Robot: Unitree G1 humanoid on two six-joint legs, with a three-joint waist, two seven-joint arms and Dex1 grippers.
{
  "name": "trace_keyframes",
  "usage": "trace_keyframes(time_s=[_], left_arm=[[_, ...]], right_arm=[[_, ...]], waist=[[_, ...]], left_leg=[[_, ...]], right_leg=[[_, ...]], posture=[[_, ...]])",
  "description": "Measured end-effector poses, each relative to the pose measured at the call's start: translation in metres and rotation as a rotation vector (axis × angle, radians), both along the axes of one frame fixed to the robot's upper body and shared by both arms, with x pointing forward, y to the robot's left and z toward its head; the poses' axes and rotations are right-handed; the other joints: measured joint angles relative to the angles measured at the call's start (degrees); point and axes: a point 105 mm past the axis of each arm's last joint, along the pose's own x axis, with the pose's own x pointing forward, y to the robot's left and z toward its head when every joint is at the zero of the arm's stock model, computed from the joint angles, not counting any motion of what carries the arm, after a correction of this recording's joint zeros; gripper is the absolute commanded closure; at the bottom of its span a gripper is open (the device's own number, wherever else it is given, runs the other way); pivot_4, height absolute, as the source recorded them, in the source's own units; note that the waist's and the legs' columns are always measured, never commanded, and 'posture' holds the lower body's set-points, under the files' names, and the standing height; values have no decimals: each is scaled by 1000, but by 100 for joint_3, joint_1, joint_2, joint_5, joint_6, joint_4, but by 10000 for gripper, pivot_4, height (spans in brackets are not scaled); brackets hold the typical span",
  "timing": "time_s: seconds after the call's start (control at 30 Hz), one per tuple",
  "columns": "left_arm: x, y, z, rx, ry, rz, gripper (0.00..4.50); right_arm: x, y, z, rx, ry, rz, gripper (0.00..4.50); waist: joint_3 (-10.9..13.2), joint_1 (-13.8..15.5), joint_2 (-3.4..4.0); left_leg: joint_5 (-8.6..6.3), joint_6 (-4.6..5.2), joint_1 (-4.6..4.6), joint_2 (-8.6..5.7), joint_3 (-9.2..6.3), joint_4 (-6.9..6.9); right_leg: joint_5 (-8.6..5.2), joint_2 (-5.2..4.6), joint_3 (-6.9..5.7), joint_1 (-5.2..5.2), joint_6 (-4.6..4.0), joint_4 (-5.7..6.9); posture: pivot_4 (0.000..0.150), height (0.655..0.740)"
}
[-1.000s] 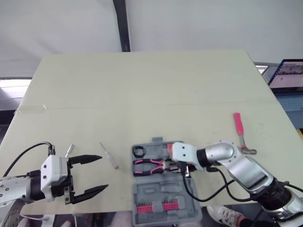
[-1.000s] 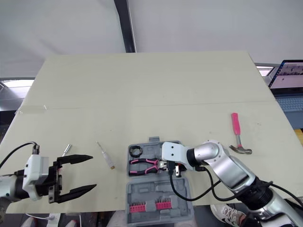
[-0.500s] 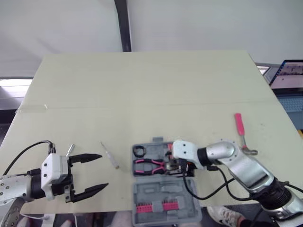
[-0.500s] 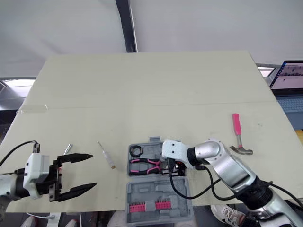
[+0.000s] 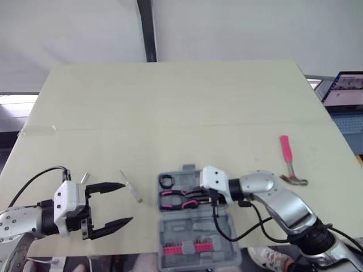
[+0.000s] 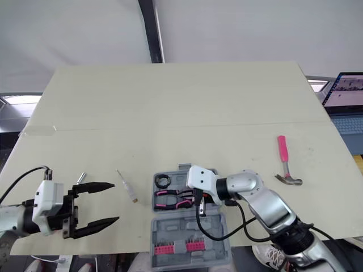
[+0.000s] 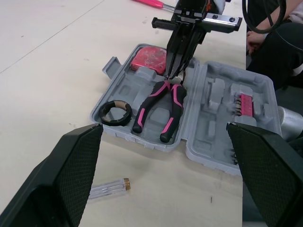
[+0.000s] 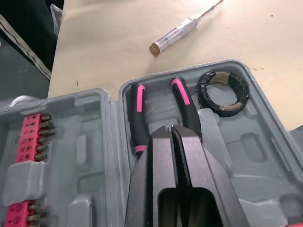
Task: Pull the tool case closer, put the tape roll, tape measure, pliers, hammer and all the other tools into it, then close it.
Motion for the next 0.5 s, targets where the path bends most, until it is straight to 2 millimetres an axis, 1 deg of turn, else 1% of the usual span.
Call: trace_keyframes(time_s=[0.1, 0.37, 0.5], left_arm=[[-1, -3, 1, 3, -5, -8, 0], [-1, -3, 2, 5, 3, -2, 0], [0, -3, 2, 8, 6, -1, 0]], right_arm=[[0, -1, -8, -2, 22, -12, 44599], [0, -3, -15, 1, 30, -9, 44599], [-4, -1, -21, -7, 42, 6, 44599]], waist=[[0, 6, 0], [0, 2, 0], [0, 3, 0]], left_leg=[[0, 0, -1, -1, 0, 0], [0, 0, 1, 0, 0, -1], [0, 0, 0, 0, 0, -1]], right_leg=[[0, -1, 0, 0, 0, 0], [0, 0, 0, 0, 0, 0], [0, 0, 0, 0, 0, 0]], posture=[[1500, 7400], [1500, 7400], [1500, 7400]])
